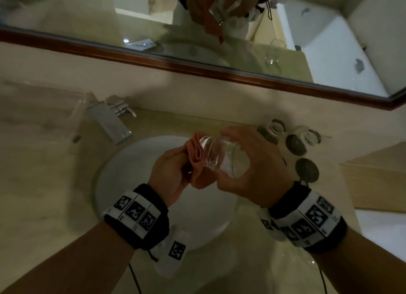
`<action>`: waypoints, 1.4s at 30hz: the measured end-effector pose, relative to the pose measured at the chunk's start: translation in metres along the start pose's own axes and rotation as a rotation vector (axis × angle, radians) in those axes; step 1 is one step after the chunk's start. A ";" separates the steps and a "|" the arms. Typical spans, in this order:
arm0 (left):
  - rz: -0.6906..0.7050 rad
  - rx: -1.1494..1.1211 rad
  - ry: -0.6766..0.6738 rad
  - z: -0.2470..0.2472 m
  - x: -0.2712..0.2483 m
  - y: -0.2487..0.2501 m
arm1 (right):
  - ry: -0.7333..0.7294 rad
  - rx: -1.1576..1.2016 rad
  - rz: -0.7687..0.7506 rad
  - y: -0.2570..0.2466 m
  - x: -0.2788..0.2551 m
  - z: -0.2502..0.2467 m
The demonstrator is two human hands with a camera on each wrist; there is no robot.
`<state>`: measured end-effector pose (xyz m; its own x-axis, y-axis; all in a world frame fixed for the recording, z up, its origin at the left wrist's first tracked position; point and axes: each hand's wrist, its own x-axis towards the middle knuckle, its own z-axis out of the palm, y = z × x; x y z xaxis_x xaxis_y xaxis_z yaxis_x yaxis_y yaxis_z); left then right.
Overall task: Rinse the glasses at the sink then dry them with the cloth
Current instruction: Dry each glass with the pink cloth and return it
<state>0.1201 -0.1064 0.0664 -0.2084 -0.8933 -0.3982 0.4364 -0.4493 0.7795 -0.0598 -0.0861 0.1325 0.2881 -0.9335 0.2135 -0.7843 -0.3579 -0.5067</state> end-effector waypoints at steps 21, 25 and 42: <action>0.084 -0.038 -0.102 -0.046 -0.044 0.044 | 0.242 0.181 0.006 -0.071 -0.007 0.037; 0.106 -0.093 -0.100 -0.035 -0.044 0.048 | 0.287 0.122 0.012 -0.064 0.004 0.027; 0.190 -0.013 -0.124 -0.017 -0.036 0.050 | 0.204 0.222 -0.042 -0.060 0.011 0.015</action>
<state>0.1639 -0.0965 0.1115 -0.2274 -0.9568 -0.1813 0.4890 -0.2732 0.8284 -0.0010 -0.0756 0.1527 0.1843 -0.9021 0.3903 -0.6285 -0.4135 -0.6588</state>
